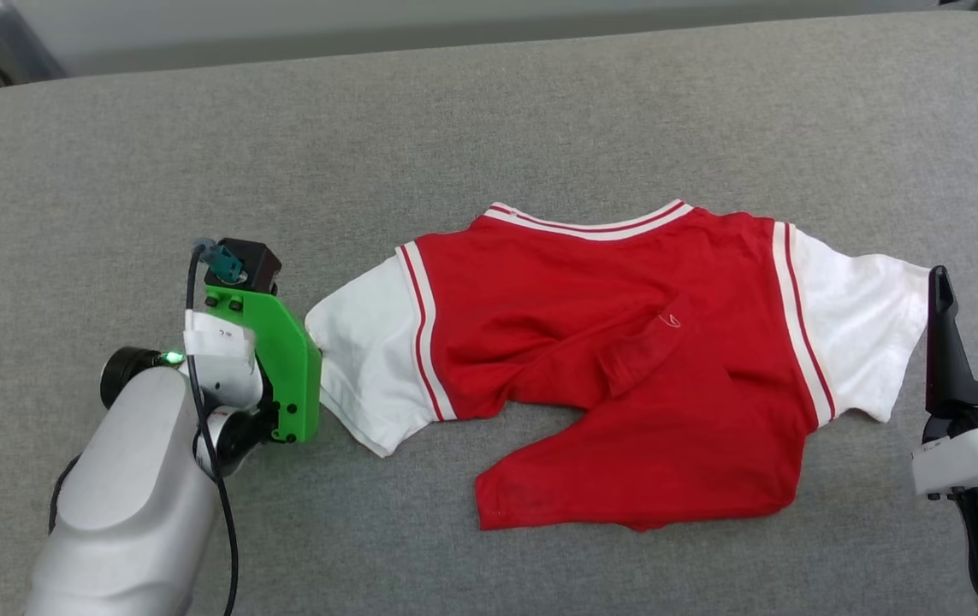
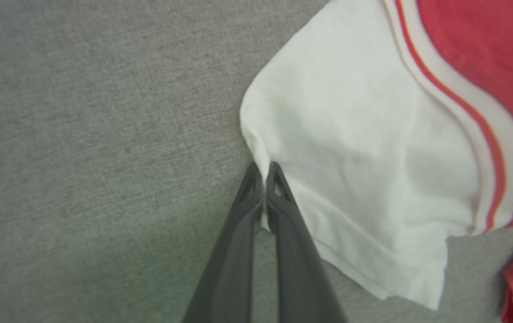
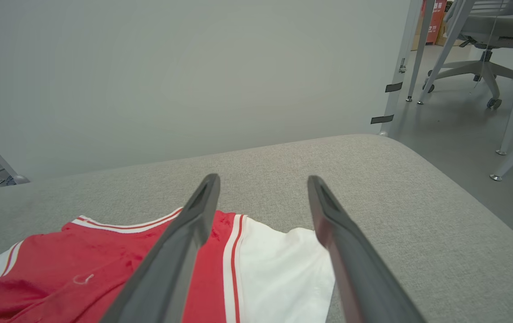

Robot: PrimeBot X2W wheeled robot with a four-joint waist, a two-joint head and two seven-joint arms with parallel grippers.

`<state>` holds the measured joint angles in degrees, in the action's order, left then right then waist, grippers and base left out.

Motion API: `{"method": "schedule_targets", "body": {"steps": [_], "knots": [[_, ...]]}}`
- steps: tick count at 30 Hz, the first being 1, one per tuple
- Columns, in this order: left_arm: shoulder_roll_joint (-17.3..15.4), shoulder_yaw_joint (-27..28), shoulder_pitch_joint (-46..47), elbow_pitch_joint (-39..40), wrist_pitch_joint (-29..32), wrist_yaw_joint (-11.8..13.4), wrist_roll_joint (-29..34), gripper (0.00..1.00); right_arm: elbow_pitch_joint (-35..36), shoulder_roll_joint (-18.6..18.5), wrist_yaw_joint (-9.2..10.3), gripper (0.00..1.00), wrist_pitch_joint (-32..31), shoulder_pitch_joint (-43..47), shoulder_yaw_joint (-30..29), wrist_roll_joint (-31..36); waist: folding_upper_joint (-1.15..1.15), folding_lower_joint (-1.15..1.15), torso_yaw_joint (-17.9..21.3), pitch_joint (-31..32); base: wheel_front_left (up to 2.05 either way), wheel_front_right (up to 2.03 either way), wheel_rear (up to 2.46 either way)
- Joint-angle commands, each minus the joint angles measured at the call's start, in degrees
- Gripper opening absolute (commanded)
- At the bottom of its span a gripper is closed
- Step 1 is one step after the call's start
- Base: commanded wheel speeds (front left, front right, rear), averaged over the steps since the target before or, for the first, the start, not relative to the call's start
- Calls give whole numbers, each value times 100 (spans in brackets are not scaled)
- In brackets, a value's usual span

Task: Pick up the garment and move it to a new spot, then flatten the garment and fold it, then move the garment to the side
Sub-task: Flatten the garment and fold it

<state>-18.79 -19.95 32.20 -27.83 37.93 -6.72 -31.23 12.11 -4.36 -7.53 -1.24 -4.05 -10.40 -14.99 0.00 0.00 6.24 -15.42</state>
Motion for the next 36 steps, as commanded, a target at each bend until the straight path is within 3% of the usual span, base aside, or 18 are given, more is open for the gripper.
{"method": "schedule_targets", "body": {"steps": [1, 6, 11, 17, 26, 30, 36], "knots": [[53, -12, -234, -119, -120, 48, 11, 0, -8, -48, 4, 100, -50, -17, -16, -16, 0, 0, -99, 201, 0, 0, 0], [33, 386, -251, 86, -686, 224, -179, 0, -4, -215, 4, 100, -318, 80, -105, -28, 0, 0, -262, 454, 0, 0, 0], [-113, 615, -365, 700, -867, 276, -304, 0, -80, -454, 4, 100, -920, 138, -112, -52, 0, 0, -406, 548, 0, 0, 0], [-396, 703, -764, 1894, -661, 298, -405, 0, -252, -964, 4, 100, -2440, -97, -89, -419, 0, 0, -564, 428, 0, 0, 0], [-603, 606, -1618, 4045, 55, 691, -485, 0, -747, -1851, 4, 100, -4618, -999, -76, -649, 0, 0, -855, -141, 0, 0, 0], [-548, 502, -1795, 4702, 184, 822, -480, 0, -1112, -2054, 4, 100, -5108, -1473, -146, -670, 0, 0, -1013, -396, 0, 0, 0], [-567, 361, -1830, 5179, 298, 896, -349, 0, -1677, -2223, 4, 100, -5363, -1918, -155, -551, 0, 0, -1245, -691, 0, 0, 0]]}}
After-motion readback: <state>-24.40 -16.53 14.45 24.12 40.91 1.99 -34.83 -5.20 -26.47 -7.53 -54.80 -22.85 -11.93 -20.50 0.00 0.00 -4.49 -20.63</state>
